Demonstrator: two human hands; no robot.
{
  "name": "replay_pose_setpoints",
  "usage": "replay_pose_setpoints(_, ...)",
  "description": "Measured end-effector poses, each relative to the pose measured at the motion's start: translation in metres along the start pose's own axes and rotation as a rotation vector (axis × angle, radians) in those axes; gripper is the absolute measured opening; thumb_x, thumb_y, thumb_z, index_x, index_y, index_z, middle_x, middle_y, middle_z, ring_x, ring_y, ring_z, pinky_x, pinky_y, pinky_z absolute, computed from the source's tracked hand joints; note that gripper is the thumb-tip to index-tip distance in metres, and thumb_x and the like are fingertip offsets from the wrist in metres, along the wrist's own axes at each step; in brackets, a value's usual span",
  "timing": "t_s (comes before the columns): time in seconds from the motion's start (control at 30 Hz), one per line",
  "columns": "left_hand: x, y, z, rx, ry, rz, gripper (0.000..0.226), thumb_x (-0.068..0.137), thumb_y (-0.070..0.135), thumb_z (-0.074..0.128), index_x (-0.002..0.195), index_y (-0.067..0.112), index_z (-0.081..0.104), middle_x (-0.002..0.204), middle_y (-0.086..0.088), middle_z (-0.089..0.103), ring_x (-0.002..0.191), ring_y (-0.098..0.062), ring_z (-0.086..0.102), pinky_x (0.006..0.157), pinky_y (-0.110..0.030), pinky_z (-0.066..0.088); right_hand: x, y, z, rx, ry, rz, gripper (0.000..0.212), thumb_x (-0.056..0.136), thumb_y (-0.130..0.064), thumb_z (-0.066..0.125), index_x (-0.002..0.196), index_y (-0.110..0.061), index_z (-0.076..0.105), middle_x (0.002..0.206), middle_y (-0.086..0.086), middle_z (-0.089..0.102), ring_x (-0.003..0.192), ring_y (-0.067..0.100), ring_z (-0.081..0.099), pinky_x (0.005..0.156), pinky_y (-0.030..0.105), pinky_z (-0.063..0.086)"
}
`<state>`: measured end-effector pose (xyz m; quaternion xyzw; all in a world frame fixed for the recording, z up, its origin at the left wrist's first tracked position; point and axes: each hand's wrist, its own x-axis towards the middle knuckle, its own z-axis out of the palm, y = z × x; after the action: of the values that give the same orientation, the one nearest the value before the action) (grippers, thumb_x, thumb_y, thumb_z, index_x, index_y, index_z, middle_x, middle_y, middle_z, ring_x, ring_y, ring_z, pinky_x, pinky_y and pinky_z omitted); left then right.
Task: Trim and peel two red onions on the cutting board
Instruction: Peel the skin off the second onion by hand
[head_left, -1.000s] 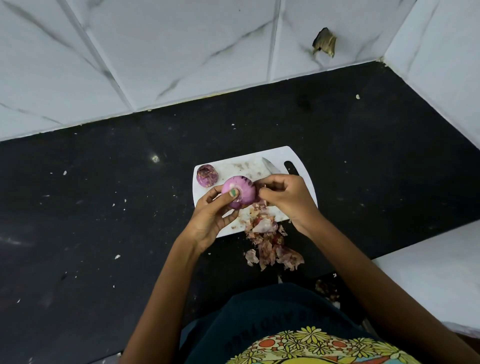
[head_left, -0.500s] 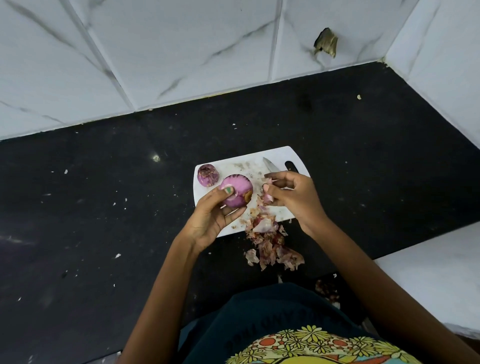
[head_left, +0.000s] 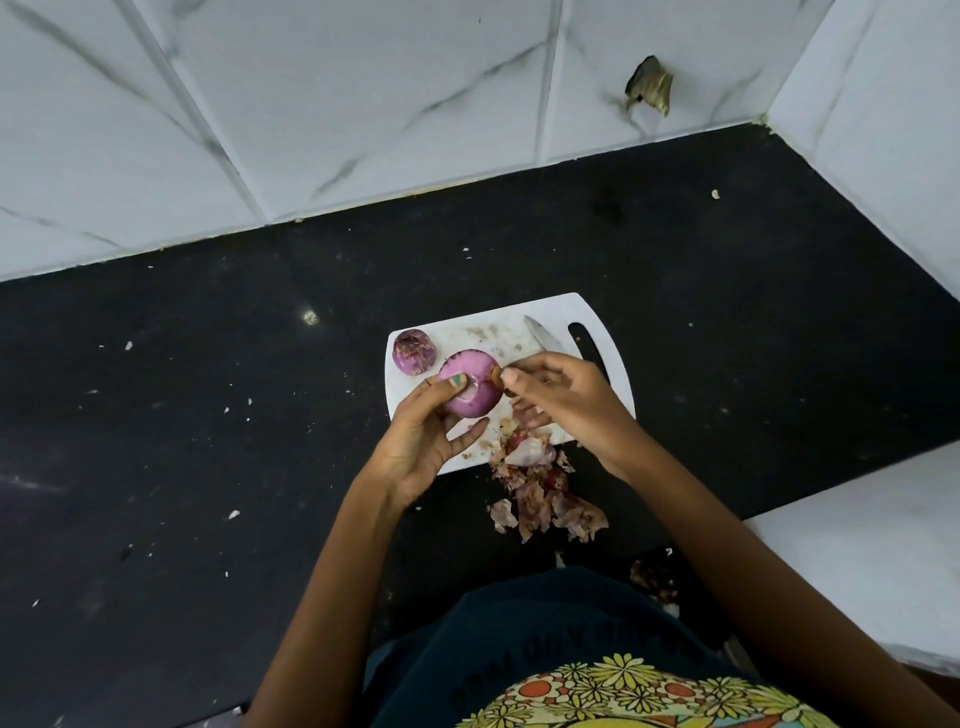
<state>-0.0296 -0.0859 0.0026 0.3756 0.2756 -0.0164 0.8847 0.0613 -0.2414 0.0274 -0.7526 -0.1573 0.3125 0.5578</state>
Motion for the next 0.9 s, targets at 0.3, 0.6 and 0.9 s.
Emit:
replay_pose_setpoints(0.3,0.000,-0.004,0.004,0.045,-0.008,0.004,0.028,0.082,0.028,0.061,0.104,0.011,0.064,0.093,-0.004,0.071,0.083,-0.013,0.067,0.082,-0.027,0.054,0.003,0.003,0.006,0.093,-0.055,-0.011,0.051,0.069,-0.020,0.084,0.116,-0.015,0.062,0.109,0.008,0.066,0.092,0.024,0.070,0.079,0.040,0.059)
replay_pose_setpoints(0.6,0.007,-0.006,0.010,0.410,0.145,0.028,0.031,0.102,0.036,0.038,0.107,0.022,0.065,0.104,0.001,0.069,0.101,-0.015,0.062,0.096,-0.039,0.049,-0.003,0.001,-0.006,-0.181,-0.011,-0.183,0.056,0.067,-0.019,0.085,0.116,-0.024,0.059,0.109,-0.014,0.060,0.091,0.003,0.061,0.074,0.015,0.051)
replay_pose_setpoints(0.9,0.002,-0.006,0.018,0.382,-0.026,-0.159,0.056,0.094,0.061,0.032,0.116,0.018,0.060,0.101,-0.004,0.071,0.090,-0.019,0.069,0.086,-0.035,0.054,-0.003,0.001,-0.004,-0.332,0.087,-0.366,0.058,0.063,-0.005,0.082,0.115,-0.021,0.062,0.110,-0.002,0.050,0.103,0.010,0.055,0.082,0.017,0.050)
